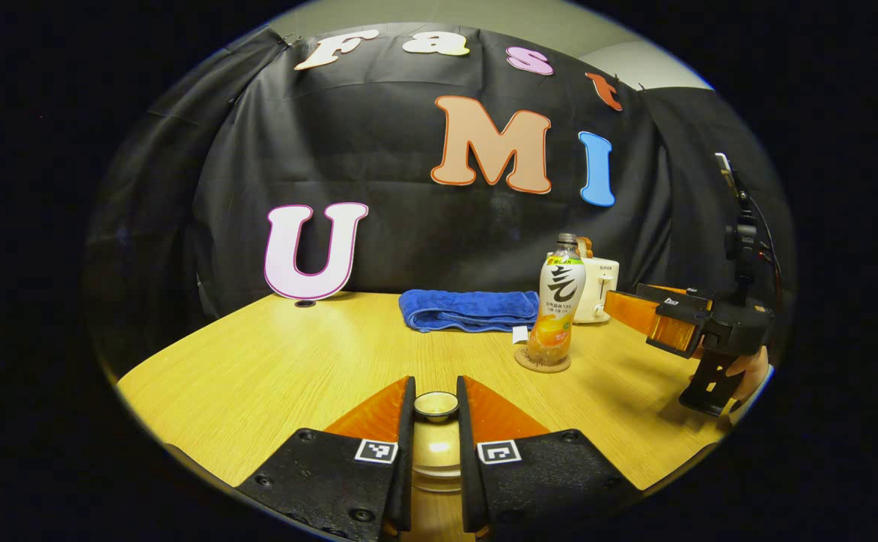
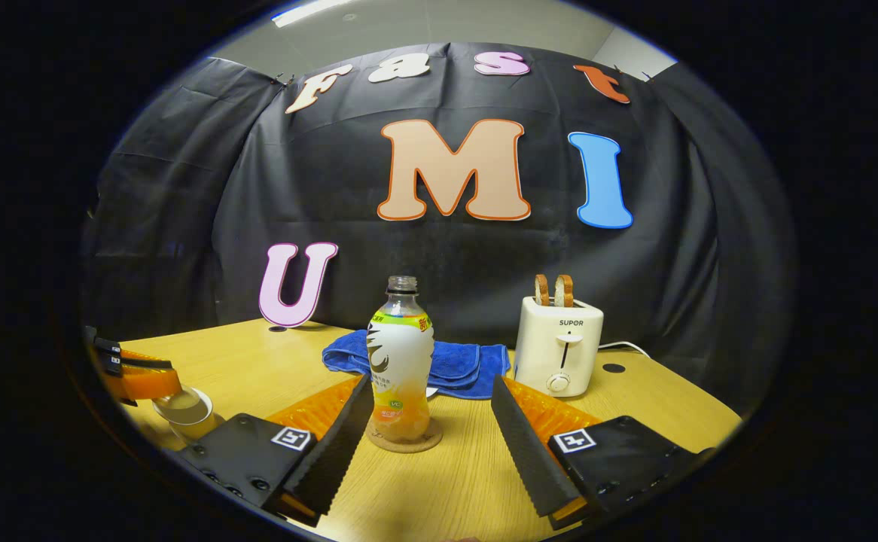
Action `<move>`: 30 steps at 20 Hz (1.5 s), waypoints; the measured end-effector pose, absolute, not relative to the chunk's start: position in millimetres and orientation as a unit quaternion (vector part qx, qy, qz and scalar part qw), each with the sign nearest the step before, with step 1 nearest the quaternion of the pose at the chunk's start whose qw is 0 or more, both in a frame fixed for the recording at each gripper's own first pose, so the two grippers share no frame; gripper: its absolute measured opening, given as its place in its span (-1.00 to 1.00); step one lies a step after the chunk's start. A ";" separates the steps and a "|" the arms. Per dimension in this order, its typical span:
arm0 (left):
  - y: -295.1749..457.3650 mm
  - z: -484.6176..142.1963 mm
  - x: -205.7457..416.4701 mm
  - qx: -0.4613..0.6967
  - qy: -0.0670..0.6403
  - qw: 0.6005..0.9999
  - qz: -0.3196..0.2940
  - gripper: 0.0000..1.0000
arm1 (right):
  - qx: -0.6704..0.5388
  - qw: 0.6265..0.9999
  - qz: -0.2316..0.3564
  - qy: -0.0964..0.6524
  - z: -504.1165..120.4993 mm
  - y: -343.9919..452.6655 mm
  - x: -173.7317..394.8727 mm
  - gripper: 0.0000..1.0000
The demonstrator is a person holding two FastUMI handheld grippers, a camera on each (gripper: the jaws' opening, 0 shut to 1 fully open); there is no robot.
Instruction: Open the teacup lid with one hand, grasp the water bottle and pour water into the teacup with the other hand; after pouring, place the water bottle on the coaster and then close the teacup lid.
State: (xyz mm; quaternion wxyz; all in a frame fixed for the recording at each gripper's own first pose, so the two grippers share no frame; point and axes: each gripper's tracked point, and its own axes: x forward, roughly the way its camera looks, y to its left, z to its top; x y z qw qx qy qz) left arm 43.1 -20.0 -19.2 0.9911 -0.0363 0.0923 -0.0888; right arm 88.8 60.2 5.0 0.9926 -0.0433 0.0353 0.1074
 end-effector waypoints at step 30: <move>-10.6 22.9 19.0 -0.011 0.001 0.999 -0.033 0.96 | -0.002 0.994 0.098 0.036 -8.5 61.0 -9.6 0.89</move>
